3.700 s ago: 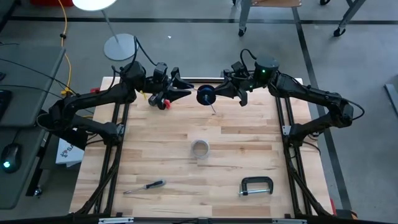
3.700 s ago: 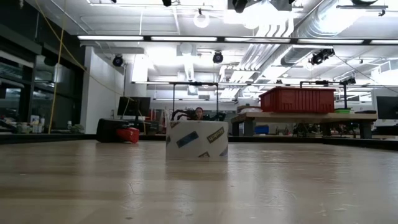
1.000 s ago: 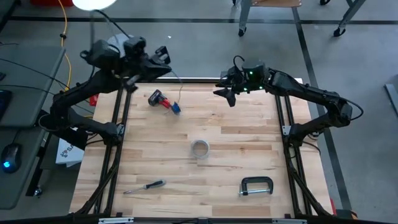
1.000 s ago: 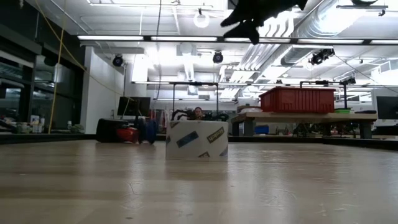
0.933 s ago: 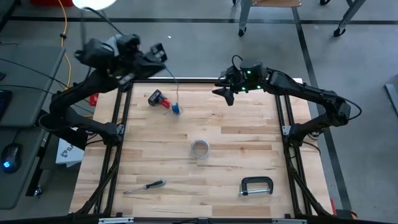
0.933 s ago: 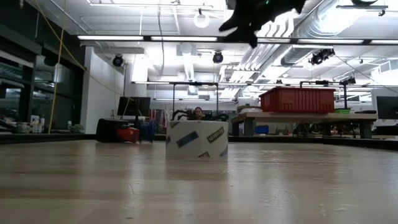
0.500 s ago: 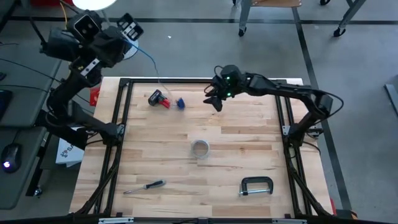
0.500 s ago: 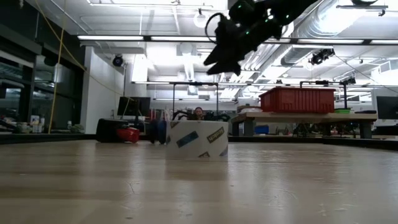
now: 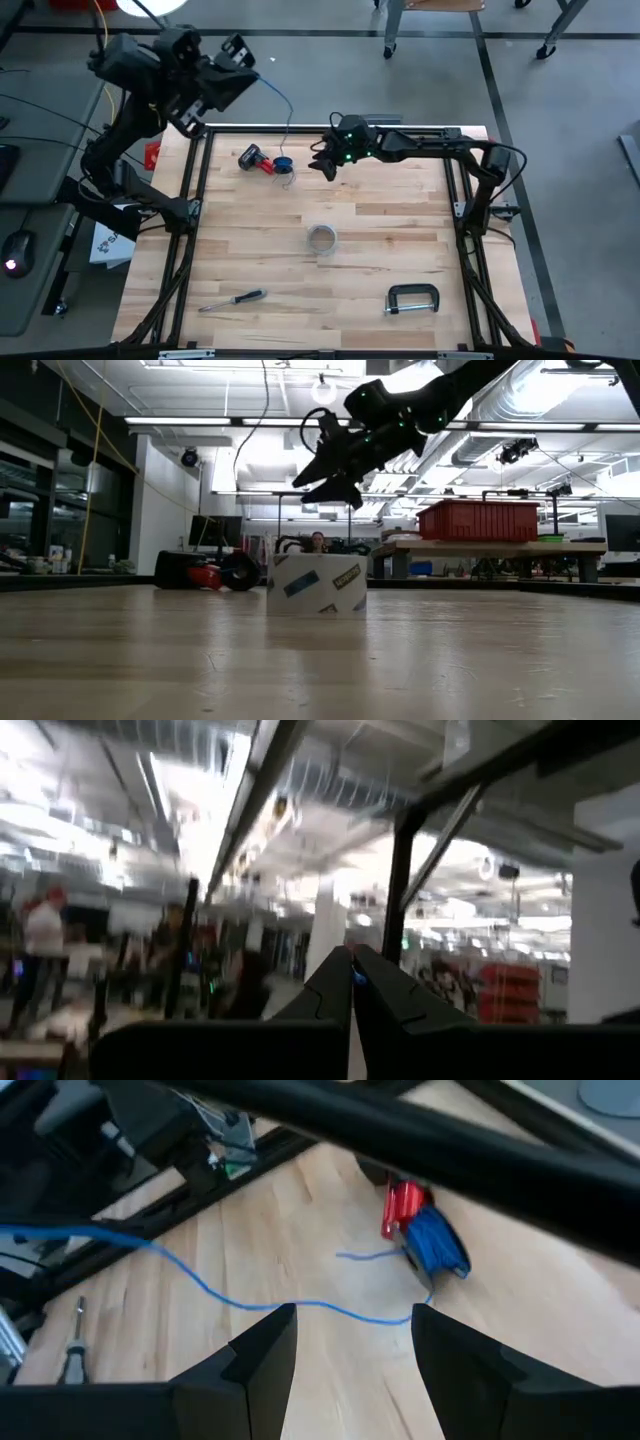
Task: Coil cords
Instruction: Uncoil the blue wire from the spool
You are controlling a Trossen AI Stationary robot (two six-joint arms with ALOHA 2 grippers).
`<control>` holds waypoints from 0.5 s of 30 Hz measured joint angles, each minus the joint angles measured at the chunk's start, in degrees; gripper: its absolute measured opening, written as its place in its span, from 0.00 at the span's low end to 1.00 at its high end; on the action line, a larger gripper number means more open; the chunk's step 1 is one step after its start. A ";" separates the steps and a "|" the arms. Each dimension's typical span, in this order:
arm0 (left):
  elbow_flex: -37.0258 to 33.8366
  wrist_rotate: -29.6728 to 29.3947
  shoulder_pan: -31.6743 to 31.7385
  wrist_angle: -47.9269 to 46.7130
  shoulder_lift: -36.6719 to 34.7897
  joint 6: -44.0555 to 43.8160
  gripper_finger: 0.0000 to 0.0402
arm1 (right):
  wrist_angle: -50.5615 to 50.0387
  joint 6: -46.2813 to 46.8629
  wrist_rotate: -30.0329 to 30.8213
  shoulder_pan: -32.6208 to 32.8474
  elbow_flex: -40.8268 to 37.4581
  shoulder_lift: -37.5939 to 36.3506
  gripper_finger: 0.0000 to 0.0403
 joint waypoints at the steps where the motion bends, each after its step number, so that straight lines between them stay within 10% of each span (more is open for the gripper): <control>1: 0.00 0.91 0.21 -1.85 0.00 0.05 0.00 | 0.01 0.57 0.44 0.14 0.00 0.37 0.47; 15: 0.02 -1.41 0.87 5.90 -0.09 0.75 0.00 | 0.01 -25.57 2.20 6.69 -0.02 1.48 0.47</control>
